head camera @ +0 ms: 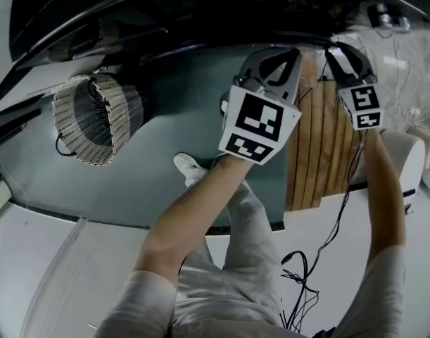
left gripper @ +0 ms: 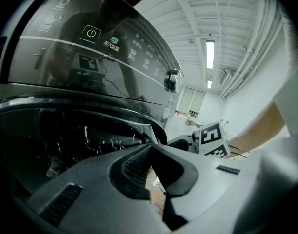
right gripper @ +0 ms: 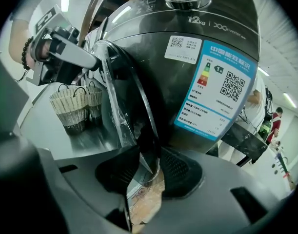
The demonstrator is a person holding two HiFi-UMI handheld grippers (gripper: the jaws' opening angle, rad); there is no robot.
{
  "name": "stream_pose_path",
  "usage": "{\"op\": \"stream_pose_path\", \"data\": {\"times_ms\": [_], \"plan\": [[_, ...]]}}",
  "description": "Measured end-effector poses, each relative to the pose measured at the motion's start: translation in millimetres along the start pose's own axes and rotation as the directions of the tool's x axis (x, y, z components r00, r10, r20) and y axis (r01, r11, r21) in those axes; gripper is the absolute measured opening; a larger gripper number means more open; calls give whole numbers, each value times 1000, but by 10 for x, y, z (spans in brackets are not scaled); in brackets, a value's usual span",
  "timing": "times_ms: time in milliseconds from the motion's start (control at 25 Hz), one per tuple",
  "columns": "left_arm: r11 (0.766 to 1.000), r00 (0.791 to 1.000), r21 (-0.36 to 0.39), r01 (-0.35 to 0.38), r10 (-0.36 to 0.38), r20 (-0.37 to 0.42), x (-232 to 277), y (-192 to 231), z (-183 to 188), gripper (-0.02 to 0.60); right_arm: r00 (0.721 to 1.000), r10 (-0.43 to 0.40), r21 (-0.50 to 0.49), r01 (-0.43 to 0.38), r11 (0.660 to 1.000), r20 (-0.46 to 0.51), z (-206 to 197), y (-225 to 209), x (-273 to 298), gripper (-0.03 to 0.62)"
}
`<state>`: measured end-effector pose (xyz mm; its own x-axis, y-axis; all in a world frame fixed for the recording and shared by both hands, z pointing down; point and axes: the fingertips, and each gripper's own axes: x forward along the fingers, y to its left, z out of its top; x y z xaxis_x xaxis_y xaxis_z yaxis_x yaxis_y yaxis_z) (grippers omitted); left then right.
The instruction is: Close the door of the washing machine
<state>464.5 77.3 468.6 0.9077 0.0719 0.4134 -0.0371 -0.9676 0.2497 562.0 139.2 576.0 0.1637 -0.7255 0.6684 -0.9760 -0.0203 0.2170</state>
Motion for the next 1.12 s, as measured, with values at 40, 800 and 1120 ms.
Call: {"op": "stream_pose_path", "data": {"times_ms": [40, 800, 1120], "plan": [[1000, 1000, 9, -1, 1, 5, -5, 5, -2, 0, 1000, -5, 1, 5, 1000, 3, 0, 3, 0, 135], [969, 993, 233, 89, -103, 52, -1809, -347, 293, 2, 972, -152, 373, 76, 925, 180, 564, 918, -1862, 11], [989, 979, 143, -34, 4, 206, -3228, -468, 1625, 2, 918, -104, 367, -49, 929, 384, 2298, 1230, -3111, 11]]}}
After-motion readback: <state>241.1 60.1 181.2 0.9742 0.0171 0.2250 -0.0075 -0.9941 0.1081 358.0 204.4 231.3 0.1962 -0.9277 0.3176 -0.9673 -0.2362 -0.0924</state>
